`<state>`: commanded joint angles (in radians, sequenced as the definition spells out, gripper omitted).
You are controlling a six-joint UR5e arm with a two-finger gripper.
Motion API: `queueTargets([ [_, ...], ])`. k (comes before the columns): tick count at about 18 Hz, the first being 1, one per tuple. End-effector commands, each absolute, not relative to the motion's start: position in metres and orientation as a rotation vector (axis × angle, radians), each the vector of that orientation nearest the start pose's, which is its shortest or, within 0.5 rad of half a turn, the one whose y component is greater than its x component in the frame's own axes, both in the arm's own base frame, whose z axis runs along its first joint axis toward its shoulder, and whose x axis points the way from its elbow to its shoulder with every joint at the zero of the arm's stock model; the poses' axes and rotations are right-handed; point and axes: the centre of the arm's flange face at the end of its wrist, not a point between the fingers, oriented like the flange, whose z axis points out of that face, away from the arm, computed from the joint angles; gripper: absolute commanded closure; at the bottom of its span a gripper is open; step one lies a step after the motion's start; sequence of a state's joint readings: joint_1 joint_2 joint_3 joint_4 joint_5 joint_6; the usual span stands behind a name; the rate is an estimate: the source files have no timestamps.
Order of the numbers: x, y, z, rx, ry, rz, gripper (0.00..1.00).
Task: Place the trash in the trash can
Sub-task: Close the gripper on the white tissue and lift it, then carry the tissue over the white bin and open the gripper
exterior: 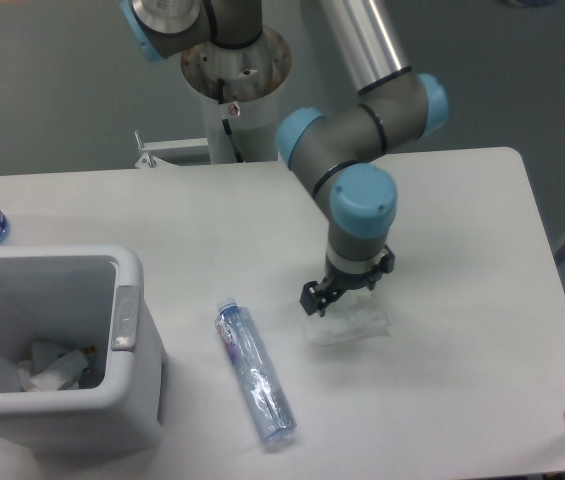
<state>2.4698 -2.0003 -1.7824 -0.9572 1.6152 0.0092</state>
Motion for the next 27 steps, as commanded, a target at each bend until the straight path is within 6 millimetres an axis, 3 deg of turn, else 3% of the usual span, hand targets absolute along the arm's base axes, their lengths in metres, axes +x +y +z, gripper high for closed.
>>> queueTargets([
  [4, -0.379, 0.463, 0.208, -2.897, -1.379, 0.070, 0.00],
  [5, -0.379, 0.462, 0.207, -2.900, -1.380, 0.076, 0.04],
  [12, -0.383, 0.457, 0.211, -2.920, -1.390, 0.180, 0.82],
  [16, -0.387, 0.458, 0.222, -2.899, -1.388, 0.189, 1.00],
  [18, -0.393, 0.461, 0.246, -2.851, -1.376, 0.207, 1.00],
  [20, -0.407, 0.457, 0.282, -2.775, -1.383, 0.246, 1.00],
  [22, -0.415, 0.452, 0.334, -2.671, -1.365, 0.261, 1.00],
  [25, -0.438, 0.452, 0.414, -2.432, -1.359, 0.106, 1.00],
  [27, -0.451, 0.445, 0.457, -2.324, -1.337, 0.056, 1.00],
])
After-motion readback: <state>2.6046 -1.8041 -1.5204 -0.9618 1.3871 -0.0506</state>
